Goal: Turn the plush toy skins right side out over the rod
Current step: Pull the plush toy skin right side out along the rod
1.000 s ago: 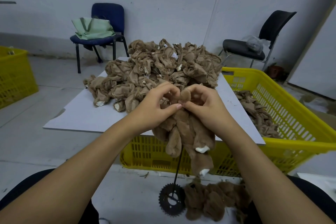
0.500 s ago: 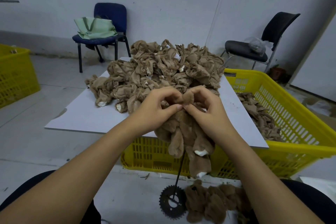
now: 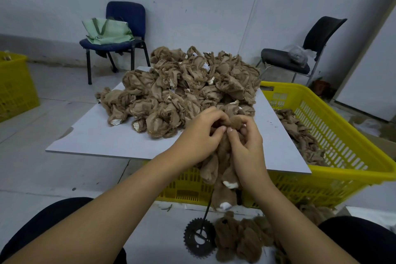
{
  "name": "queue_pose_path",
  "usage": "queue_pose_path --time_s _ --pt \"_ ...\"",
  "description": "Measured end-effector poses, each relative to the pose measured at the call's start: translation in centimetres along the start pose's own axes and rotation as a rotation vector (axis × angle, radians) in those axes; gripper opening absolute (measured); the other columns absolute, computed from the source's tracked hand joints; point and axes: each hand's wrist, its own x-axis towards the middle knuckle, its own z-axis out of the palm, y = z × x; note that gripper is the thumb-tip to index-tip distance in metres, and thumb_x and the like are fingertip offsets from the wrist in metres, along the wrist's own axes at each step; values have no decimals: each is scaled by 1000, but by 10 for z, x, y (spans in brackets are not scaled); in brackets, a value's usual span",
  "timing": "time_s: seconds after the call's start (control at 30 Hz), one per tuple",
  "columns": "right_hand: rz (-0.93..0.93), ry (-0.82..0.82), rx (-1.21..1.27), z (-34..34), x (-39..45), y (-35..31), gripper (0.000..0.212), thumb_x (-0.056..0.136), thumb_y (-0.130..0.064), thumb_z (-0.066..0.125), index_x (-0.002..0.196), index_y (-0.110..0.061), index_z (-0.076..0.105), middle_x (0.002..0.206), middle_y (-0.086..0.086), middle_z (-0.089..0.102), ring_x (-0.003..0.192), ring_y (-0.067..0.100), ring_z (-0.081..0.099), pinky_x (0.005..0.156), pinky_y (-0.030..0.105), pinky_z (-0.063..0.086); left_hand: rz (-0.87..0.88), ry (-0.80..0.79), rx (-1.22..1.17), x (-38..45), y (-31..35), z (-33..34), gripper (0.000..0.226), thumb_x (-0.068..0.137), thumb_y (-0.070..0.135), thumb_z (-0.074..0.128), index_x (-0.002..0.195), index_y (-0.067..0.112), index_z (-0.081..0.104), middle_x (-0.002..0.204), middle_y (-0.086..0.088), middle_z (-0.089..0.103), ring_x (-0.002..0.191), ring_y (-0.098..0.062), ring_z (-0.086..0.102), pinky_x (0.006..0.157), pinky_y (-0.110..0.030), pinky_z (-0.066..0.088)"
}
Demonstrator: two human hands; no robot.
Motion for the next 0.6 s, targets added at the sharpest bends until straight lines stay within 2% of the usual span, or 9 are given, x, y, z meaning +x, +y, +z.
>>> queue_pose_path --time_s 0.07,0.13,0.2,0.3,0.33,0.47,0.6 --pt "-16 29 33 2 -3 0 11 102 -15 50 107 -23 54 98 6 61 94 22 63 76 33 54 54 13 1 -2 3 -1 11 94 0 59 102 4 66 98 -1 55 94 -14 54 85 -35 48" --pt "-42 72 53 5 -8 -1 11 102 -18 48 109 -24 53 99 2 61 95 19 63 78 31 54 112 31 46 -4 8 -2 11 94 0 59 102 4 65 99 -4 56 94 -20 56 81 -43 49" --pt "-75 147 35 10 -15 0 10 102 -22 45 111 -23 50 98 -6 60 93 16 62 77 30 52 196 41 97 -6 12 0 11 93 -1 58 101 3 65 99 -7 55 91 -21 55 77 -39 48" --pt "-99 242 -31 16 -25 5 12 105 -26 40 114 -23 47 94 -20 57 87 7 60 70 17 46 305 59 238 -11 17 6 11 93 0 56 99 3 65 95 -7 55 85 -16 49 73 -22 36" --pt "-86 259 -47 17 -27 7 13 105 -29 39 114 -26 48 94 -20 59 86 6 61 68 15 45 306 57 252 -12 18 8 11 93 1 56 99 3 65 95 -7 55 85 -17 48 73 -23 36" --pt "-57 278 -88 19 -29 8 12 105 -33 39 104 -40 49 93 -20 61 84 6 62 64 14 43 323 45 294 -12 17 8 12 95 -1 55 100 0 65 95 -12 55 86 -25 50 73 -41 46" --pt "-178 246 -70 16 -22 -3 13 105 -27 40 111 -33 50 100 -19 57 94 10 60 77 17 46 382 182 304 -15 21 5 14 95 -3 54 100 -4 66 94 -15 57 84 -27 51 73 -37 45"
